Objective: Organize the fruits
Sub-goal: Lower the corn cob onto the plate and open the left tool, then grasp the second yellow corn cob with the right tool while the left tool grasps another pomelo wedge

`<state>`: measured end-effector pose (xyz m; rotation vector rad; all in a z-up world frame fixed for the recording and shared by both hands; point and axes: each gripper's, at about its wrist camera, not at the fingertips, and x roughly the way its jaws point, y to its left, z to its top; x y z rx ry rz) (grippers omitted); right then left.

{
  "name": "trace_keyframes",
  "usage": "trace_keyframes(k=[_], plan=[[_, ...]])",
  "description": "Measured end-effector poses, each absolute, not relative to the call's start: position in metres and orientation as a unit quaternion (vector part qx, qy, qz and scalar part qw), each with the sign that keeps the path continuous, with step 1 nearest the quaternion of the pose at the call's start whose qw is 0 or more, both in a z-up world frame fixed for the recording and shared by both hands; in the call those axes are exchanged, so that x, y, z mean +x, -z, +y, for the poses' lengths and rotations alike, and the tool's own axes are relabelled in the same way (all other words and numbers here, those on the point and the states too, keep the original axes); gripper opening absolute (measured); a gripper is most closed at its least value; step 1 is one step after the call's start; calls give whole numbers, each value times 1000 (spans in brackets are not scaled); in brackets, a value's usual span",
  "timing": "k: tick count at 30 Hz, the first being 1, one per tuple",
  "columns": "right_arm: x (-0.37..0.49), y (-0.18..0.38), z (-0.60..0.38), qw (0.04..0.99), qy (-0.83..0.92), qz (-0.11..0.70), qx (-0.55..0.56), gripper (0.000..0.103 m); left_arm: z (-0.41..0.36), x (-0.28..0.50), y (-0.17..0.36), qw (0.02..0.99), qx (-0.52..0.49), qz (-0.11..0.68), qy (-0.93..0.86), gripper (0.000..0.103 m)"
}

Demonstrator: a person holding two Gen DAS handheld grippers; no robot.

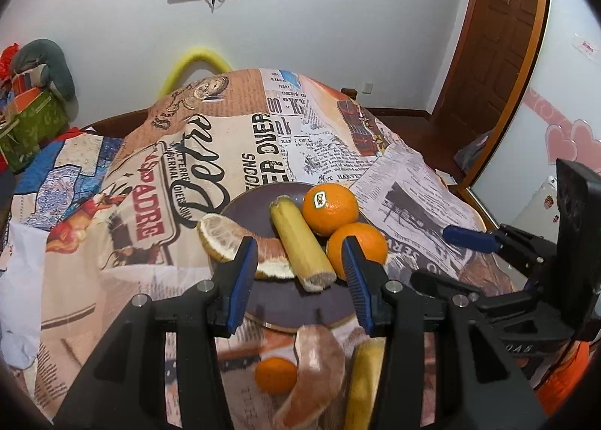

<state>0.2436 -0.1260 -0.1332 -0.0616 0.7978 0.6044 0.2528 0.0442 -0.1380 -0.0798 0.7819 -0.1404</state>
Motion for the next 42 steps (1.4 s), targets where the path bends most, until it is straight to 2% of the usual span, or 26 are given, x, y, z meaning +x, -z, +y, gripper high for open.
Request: trace_keyframes(k=[4,10,13,25,29,37,42], plan=[[227,125,-128,881,-287,375,-32,70,46,229,136,922,-36,380,61,53],[203,124,-134,882,-285,375,-35,70,51,196,153,914,-34,401,56,55],[193,130,-135,878,-285,383,-34,70,50,182,169,907,-26,417,57,59],[169,161,-129,854,-295,427,-21,70,46,159,238,868,-30,492,66,62],[166,167,-126,848,-298,438,-20,64,36,153,238,871,-18,485,79,64],[164,165,-125,847,-302,438,-12,64,15,155,237,869,-15,485,98,67],[168,175,-113,832,-312,459,-16,53,15,153,237,871,-23,480,100,68]])
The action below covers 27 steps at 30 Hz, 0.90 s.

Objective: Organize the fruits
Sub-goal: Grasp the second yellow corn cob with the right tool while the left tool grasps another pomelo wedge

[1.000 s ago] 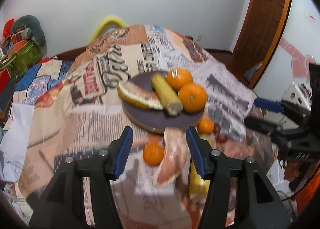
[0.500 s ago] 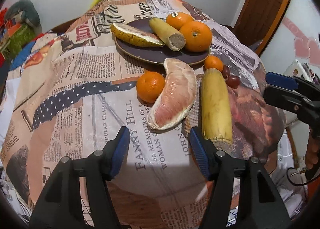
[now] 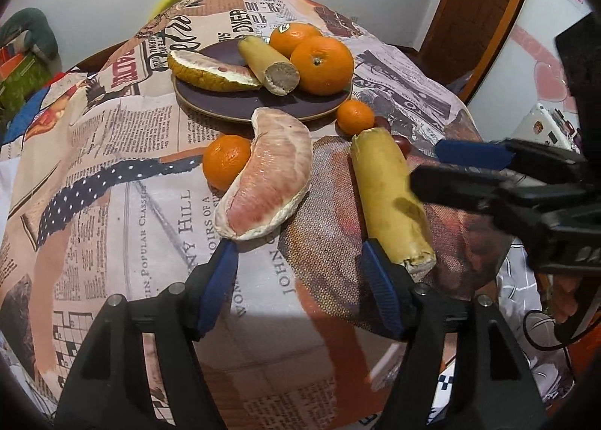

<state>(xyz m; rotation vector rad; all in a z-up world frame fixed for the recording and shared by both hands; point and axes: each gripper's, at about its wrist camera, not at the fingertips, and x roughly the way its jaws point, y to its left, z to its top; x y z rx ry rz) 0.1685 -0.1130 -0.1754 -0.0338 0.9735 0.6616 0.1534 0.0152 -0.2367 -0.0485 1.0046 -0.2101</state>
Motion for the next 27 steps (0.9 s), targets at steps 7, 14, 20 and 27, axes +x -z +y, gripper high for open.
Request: trace_keyframes(k=[7,14,20,27], plan=[[177,193,-90,821,-305,483,-22,54,35,147,233,877,-31,472,87,68],[185,202,-84,807,-314,501,-6,58,68,153,229,879,-88,462,74,68],[181,202,-76,814,-323,483,-28,57,61,166,230,881,-90,456,92,56],[178,197,-88,803,-351,479,-40,44,52,178,234,873,-89,466,114,34]])
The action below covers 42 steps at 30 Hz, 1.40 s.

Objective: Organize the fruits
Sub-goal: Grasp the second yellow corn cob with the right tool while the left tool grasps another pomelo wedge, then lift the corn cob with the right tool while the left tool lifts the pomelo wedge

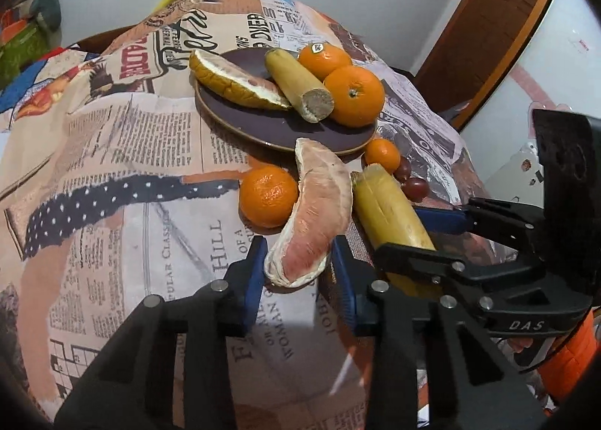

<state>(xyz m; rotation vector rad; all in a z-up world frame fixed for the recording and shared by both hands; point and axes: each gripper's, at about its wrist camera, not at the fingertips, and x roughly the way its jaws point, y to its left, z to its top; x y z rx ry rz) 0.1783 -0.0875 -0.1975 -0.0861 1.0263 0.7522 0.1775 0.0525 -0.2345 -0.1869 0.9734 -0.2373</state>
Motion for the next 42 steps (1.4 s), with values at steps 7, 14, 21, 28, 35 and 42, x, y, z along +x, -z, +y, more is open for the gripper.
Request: trace_keyframes(k=[7,14,21,28,35,42], plan=[[166,192,-102,810,-348,465,-75,36,44,159,222,872,-62,464,140,16],[161,188,-112,816,-339,462,-78,34,42,130,213,869,-31,473,145,14],[162,187,-111,816,-343,459,-79,34,45,134,223,856,-23,494,151,25],[171,191,-104,814,-342,463,-76,35,39,159,234,845,-24,511,155,27],[182,194,-99,808,-348,470,-72,37,33,184,235,842,-21,513,164,29],[196,200,-94,795,-353,489,-60,37,33,198,238,842,-34,513,166,29]])
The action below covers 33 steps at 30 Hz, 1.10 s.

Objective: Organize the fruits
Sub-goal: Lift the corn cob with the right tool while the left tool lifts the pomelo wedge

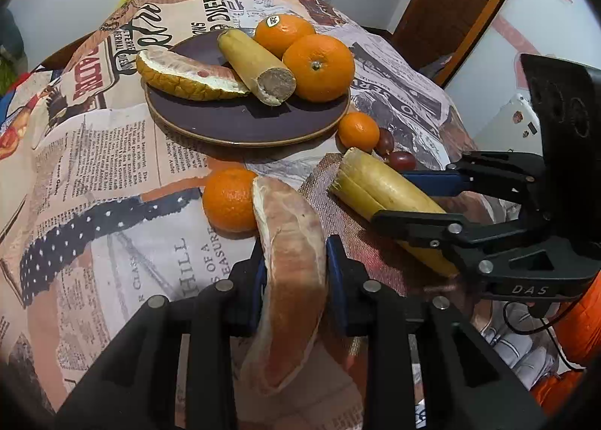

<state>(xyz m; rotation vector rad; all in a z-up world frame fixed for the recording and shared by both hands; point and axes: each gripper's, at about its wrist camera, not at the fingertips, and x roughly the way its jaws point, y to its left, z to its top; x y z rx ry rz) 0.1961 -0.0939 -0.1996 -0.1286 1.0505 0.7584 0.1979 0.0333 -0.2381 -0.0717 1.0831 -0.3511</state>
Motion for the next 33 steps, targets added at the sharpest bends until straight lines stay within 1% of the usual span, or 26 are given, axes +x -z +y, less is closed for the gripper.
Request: trace_keyframes(k=[4,10,11,12,13,25,33], plan=[[205,205,-91,788,-356,499,-48,38,36,198,239,845,-47,507,162,29],[202,200,-88,800,-350,483,-60,36,36,191,231,858,-35,491,148,26],[201,198,-90,804,-347,479,-59,36,37,189,227,860,-38,487,147,25],[200,196,-92,807,-347,475,-57,36,39,187,223,864,-40,481,145,21],[198,191,-94,810,-347,469,-52,35,40,186,220,866,-42,477,141,21],[192,137,-112,851,-346,394,-29,34,50,170,162,903,-56,407,127,19],[204,116,-107,866,-342,365,-25,34,61,179,131,922,-66,363,115,19]])
